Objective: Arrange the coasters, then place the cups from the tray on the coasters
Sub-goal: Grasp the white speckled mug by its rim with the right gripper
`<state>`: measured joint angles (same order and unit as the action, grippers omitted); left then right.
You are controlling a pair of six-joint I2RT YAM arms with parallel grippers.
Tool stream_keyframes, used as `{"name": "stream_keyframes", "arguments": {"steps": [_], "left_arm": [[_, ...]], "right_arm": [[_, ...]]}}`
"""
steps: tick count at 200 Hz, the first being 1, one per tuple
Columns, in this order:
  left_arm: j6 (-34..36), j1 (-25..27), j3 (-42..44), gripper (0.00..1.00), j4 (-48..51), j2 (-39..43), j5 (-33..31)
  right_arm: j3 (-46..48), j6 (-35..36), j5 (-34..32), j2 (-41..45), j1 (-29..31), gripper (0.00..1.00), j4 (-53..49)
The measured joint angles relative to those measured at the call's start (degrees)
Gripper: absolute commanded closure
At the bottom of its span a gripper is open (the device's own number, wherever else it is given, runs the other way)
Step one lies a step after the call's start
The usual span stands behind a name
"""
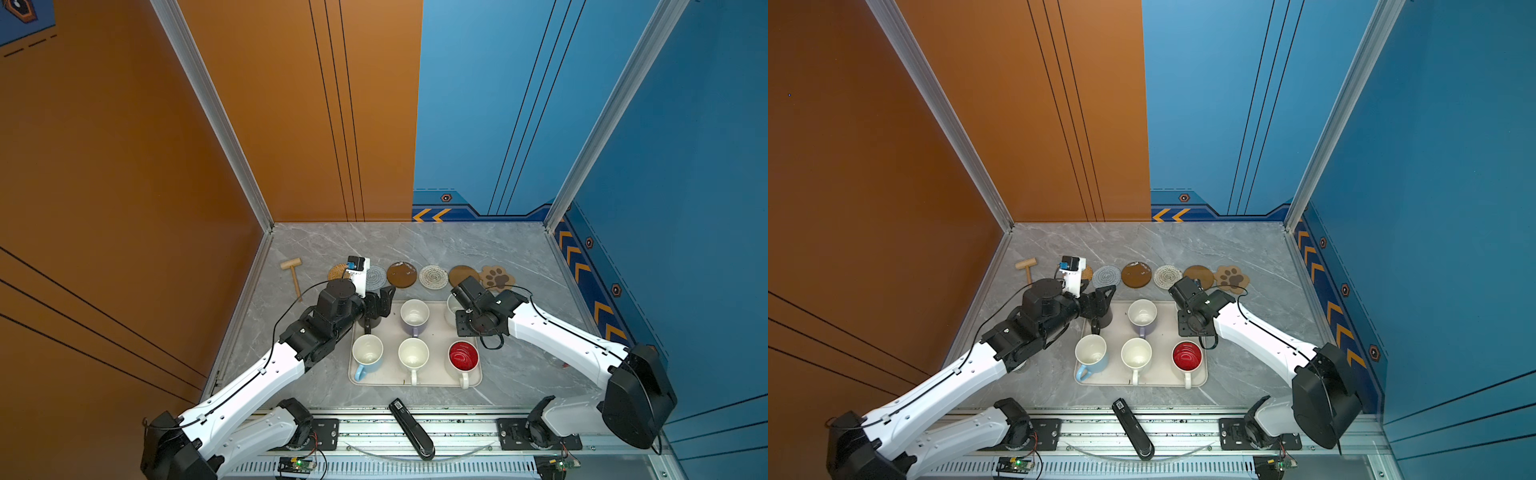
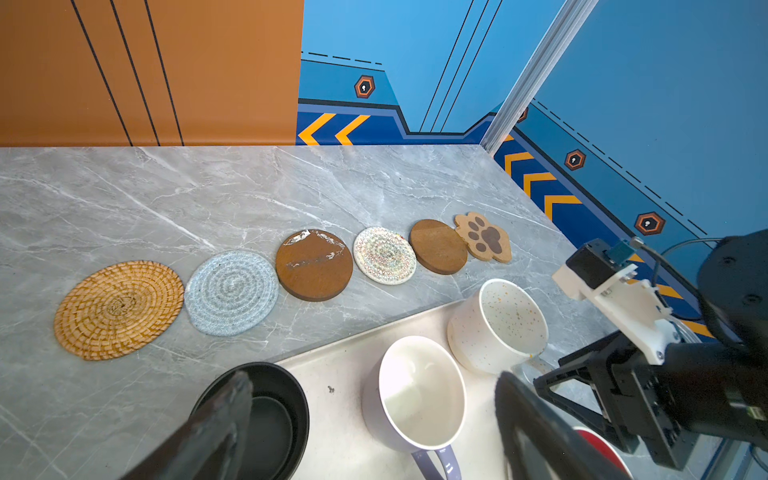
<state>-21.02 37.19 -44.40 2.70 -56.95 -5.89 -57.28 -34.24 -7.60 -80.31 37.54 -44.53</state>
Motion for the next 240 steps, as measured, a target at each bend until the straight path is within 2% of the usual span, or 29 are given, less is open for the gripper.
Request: {"name": "stream_keyframes", "arguments": {"steps": [103,240], "left_arm": [[-0.4,0.0,0.0,0.08,-2.1,-2.5,0.9],[-0.4,0.0,0.0,0.08,-2.1,-2.5,1.3]], "right_arm": [[0.1,1.0,1.3,-2.6,-1.9,0.72,1.6],[0.1,1.0,2.3,-4.0,-2.7,0.78,2.2]]}}
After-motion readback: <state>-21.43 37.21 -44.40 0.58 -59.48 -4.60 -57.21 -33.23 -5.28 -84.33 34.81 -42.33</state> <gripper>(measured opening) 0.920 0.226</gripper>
